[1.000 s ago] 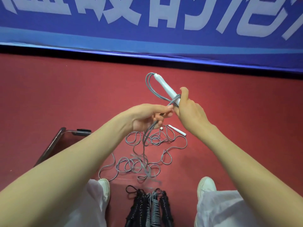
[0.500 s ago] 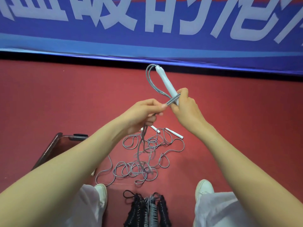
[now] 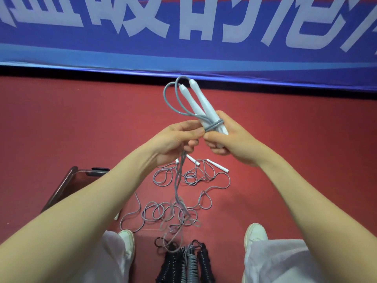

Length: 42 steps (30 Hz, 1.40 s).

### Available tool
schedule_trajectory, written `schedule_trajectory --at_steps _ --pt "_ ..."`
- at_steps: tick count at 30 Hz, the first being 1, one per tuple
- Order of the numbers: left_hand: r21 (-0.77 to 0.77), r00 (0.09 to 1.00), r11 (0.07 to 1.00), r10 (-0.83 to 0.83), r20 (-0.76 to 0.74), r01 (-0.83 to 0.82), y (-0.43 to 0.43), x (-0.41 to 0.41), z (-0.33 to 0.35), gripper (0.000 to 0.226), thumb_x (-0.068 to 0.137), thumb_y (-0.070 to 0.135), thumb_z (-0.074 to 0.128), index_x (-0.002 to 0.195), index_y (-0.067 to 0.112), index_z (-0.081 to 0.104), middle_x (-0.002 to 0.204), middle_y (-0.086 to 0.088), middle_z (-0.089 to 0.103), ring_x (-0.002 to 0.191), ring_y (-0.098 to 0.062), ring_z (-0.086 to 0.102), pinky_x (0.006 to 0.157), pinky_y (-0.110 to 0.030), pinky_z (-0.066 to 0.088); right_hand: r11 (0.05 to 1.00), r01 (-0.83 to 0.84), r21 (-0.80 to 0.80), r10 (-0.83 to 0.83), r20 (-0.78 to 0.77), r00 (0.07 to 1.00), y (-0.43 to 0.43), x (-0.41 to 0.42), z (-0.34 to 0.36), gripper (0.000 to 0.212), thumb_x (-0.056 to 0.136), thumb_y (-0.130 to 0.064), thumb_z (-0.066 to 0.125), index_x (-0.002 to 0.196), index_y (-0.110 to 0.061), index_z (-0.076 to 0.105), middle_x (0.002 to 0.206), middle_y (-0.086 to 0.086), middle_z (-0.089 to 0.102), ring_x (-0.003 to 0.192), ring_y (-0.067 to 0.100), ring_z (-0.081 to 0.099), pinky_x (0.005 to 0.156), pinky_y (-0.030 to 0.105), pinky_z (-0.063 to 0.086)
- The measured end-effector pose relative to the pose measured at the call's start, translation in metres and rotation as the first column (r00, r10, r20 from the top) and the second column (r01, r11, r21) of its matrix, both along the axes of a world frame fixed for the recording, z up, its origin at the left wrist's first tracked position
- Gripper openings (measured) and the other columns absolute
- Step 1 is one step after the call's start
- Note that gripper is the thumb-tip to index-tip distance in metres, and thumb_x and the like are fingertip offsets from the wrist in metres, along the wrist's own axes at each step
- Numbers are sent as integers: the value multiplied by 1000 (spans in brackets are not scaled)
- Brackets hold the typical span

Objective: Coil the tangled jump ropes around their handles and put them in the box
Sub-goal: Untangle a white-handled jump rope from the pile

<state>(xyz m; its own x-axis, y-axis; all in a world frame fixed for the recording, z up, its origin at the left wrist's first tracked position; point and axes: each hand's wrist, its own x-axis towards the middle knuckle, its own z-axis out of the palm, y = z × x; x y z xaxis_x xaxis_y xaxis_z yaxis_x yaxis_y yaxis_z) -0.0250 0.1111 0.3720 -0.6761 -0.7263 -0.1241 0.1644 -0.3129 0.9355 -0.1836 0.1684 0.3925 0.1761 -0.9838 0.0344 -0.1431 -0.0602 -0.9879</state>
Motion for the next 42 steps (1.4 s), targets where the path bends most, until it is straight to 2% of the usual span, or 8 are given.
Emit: schedule_trajectory --at_steps 4,7,18,23,28,34,37,42 --pt "32 1000 999 23 -20 -22 1 -1 0 20 84 5 57 102 12 64 68 6 61 45 0 41 43 -10 27 1000 3 0 -3 67 998 -1 3 2 18 93 -8 57 105 -13 44 56 -3 46 44 8 33 38 17 23" --pt "29 999 999 39 -25 -39 3 -3 0 21 88 0 55 103 13 63 71 10 66 45 0 41 43 -10 28 999 47 23 -50 172 984 -3 8 2 45 93 -45 52 113 -5 47 54 -5 48 39 4 35 34 14 21" --pt "-280 943 929 -157 293 242 -17 28 -27 25 89 32 55 81 14 70 54 5 37 55 -11 31 57 -20 30 990 125 71 -141 326 935 -5 -4 13 26 100 -36 37 104 -11 40 51 0 41 45 12 28 38 16 10" --pt "-375 874 923 106 474 91 -34 47 -29 13 92 16 62 81 16 70 68 4 54 64 -5 45 71 -20 47 942 -238 238 259 -61 964 19 3 14 25 91 -40 51 92 -16 44 61 3 48 45 10 35 39 18 19" --pt "-475 822 819 6 570 323 -25 38 -15 3 84 14 72 82 13 74 71 6 66 70 -3 51 71 -19 38 859 -133 494 493 -729 475 17 23 -22 47 94 -46 54 110 -9 31 73 -1 55 60 16 48 54 28 35" --pt "-502 866 850 123 484 159 -7 15 -12 30 93 34 61 76 10 62 56 2 48 46 -10 31 45 -24 25 983 176 -43 -71 -985 159 -9 -1 -32 37 98 -35 47 119 -6 37 119 20 59 105 39 59 71 38 35" --pt "-158 924 981 -49 380 116 -2 9 -13 16 97 21 54 96 9 63 60 3 50 43 -5 24 40 -16 18 946 197 -258 -297 -933 203 -14 -9 -29 34 98 -32 49 116 -6 37 112 19 59 97 42 60 67 41 35" --pt "-56 935 989 -110 336 137 -3 9 -14 11 93 16 58 93 13 69 63 4 56 52 -6 49 53 -19 49 924 248 -292 -383 -689 615 -13 -2 -21 30 95 -28 56 110 -10 39 88 4 54 74 32 52 61 35 32"
